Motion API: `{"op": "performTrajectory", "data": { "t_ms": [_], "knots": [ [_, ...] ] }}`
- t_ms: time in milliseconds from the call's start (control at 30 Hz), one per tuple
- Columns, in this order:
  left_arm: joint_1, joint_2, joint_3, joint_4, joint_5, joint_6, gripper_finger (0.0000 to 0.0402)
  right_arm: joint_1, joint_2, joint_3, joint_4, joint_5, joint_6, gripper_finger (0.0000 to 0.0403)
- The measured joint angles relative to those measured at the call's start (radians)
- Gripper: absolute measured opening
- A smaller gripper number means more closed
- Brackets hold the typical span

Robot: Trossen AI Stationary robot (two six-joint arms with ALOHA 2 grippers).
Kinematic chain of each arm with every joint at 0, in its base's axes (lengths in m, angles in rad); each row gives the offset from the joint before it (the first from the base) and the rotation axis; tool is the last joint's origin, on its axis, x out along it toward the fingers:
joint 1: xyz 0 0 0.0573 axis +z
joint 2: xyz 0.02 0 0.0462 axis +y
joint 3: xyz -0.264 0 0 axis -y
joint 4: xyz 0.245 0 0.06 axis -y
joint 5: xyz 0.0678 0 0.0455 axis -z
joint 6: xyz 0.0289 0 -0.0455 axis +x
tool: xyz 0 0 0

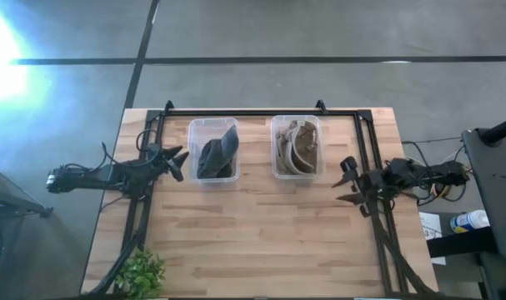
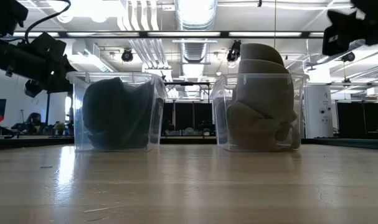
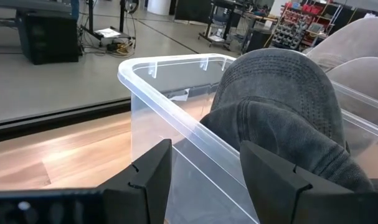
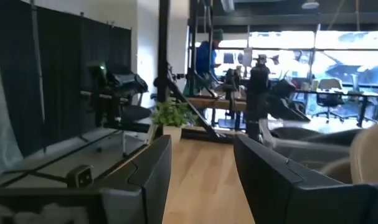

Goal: Pick & Place hat
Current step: Return to Home Position

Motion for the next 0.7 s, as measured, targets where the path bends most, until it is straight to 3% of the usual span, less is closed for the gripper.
{"op": "performTrajectory", "data": {
  "t_ms": [367,700],
  "knots": [
    [0.000,0.000,0.000,-0.001,0.000,0.000,0.0184,-0.086,0.000,-0.051,0.026,0.008,-0.018,0.0171],
    [0.000,0.000,0.000,-0.002,0.000,0.001,0.0184,-0.092,0.000,-0.051,0.026,0.008,-0.014,0.0171]
  ]
}}
